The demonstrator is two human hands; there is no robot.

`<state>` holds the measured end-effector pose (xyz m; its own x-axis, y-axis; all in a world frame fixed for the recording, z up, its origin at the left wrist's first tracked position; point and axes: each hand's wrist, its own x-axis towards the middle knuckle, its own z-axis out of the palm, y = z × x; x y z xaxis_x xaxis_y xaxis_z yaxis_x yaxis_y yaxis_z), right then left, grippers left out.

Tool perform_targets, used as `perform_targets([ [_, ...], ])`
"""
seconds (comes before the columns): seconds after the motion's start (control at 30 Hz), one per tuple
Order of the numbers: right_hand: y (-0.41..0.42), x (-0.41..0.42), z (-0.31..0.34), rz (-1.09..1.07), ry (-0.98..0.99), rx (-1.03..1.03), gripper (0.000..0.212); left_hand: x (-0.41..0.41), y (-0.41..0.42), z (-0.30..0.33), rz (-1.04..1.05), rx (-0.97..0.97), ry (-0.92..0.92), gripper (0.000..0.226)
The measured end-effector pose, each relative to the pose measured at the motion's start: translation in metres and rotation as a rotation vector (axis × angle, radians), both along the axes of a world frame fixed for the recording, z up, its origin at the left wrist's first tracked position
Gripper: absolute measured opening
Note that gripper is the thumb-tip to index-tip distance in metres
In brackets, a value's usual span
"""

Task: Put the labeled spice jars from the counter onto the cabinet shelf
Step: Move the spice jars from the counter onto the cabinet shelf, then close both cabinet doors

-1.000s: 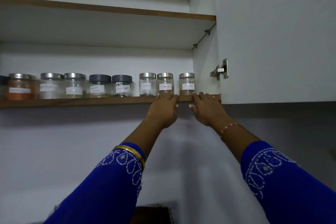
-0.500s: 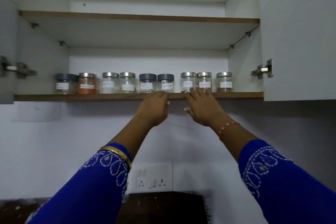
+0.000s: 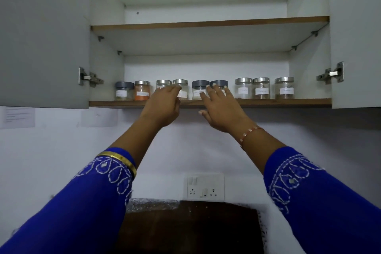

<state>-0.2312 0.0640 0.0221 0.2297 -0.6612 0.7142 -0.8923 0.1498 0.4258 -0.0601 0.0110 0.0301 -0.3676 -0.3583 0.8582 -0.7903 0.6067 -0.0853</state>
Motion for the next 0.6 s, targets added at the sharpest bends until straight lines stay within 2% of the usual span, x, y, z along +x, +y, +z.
perform_targets([
  [0.1,0.013,0.017,0.000,0.035,0.030,0.006,0.061,0.023,0.014,0.000,0.063,0.017,-0.003,0.040],
  [0.33,0.039,0.051,-0.016,0.139,-0.044,0.042,0.061,0.078,0.059,-0.020,0.156,0.034,0.041,0.044],
  [0.6,0.053,0.111,-0.024,0.333,-0.231,0.039,0.062,0.148,0.113,-0.011,0.276,-0.010,0.053,0.043],
])
